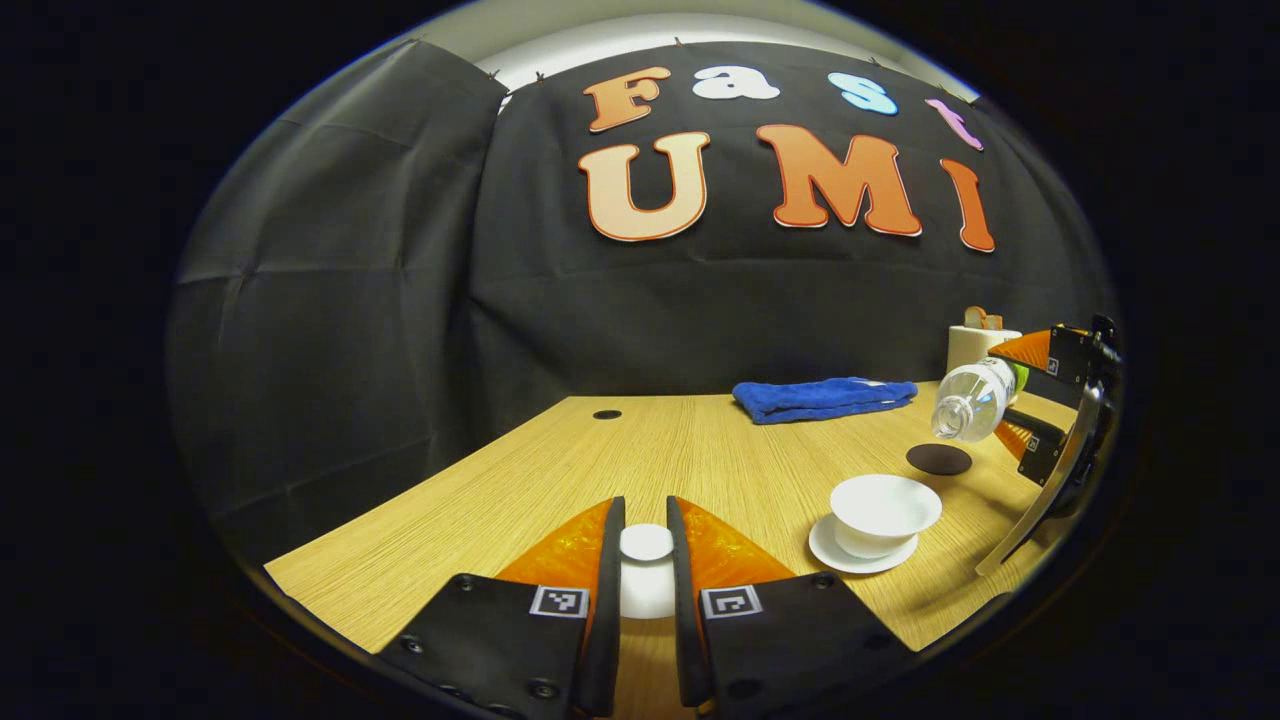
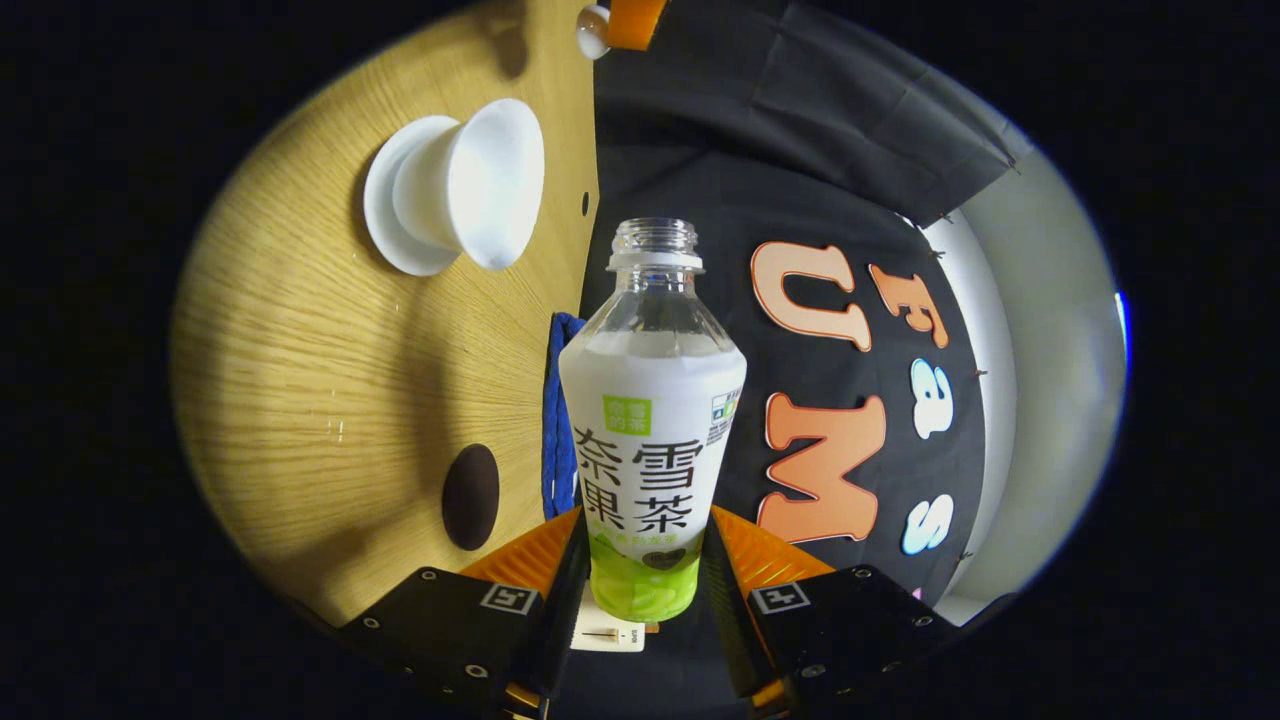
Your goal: Open the teacup lid with one hand, grasp the water bottle and pour water into the teacup with the other hand; after pouring, place the water bottle on the coaster and then close the teacup lid.
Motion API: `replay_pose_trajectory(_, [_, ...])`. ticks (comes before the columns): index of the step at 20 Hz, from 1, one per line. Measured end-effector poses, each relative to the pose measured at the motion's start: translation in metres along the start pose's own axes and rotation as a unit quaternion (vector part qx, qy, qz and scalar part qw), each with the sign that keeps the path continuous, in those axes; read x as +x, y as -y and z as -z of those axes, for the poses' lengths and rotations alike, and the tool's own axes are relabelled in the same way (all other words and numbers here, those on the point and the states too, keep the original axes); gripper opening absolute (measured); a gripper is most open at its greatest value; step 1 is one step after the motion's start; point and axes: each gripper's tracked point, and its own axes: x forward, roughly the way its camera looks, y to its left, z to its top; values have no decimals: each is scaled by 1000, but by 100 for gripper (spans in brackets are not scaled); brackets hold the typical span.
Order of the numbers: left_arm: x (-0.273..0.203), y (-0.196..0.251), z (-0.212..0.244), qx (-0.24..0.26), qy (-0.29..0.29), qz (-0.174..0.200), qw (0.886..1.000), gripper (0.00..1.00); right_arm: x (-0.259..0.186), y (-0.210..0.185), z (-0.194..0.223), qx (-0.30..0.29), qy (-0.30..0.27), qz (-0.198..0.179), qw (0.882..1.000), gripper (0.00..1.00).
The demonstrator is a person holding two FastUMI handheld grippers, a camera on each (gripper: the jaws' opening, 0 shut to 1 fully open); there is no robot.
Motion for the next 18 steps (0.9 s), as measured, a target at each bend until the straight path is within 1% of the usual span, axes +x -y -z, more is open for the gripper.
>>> replay_pose_trajectory(1, [0, 1, -1, 0, 0, 1, 1000, 27, 2, 0, 0, -4, 0, 1, 1000, 63])
replay_pose_trajectory(2, [0, 0, -1, 1, 0, 1, 1000, 24, 3, 1, 0, -7, 1, 2, 1000, 63])
replay_pose_trajectory(3, [1, 0, -1, 1, 0, 1, 1000, 27, 4, 1, -2, -12, 3, 4, 1000, 63])
replay_pose_trajectory(5, [1, 0, -1, 0, 0, 1, 1000, 27, 4, 4, -3, -23, 5, 11, 1000, 63])
replay_pose_trajectory(6, [1, 0, -2, 1, 0, 0, 1000, 23, 5, 5, -3, -28, 6, 14, 999, 63])
replay_pose_trajectory(7, [1, 1, -2, 1, 0, 0, 1000, 23, 6, 6, -4, -32, 9, 16, 999, 63])
replay_pose_trajectory(8, [0, 0, -1, 2, 0, 1, 1000, 27, 7, 7, -5, -35, 11, 16, 999, 63])
replay_pose_trajectory(9, [1, 0, -1, 3, -1, 1, 1000, 23, 7, 9, -7, -37, 12, 17, 999, 63])
replay_pose_trajectory(11, [1, -1, -1, 2, -1, 1, 1000, 23, 9, 11, -10, -41, 14, 18, 999, 63])
replay_pose_trajectory(12, [0, -2, -1, 3, -2, 1, 1000, 27, 10, 11, -10, -44, 15, 19, 999, 63])
replay_pose_trajectory(13, [0, -2, -1, 2, -2, 0, 1000, 27, 10, 11, -9, -47, 16, 20, 999, 63])
replay_pose_trajectory(14, [-1, -3, 0, 1, -3, 0, 1000, 24, 11, 12, -10, -51, 18, 20, 998, 63])
replay_pose_trajectory(17, [0, -2, 0, -1, -4, 0, 1000, 23, 12, 16, -10, -58, 20, 24, 998, 63])
replay_pose_trajectory(18, [0, -3, -1, -2, -4, -1, 1000, 27, 12, 19, -10, -61, 18, 26, 998, 63])
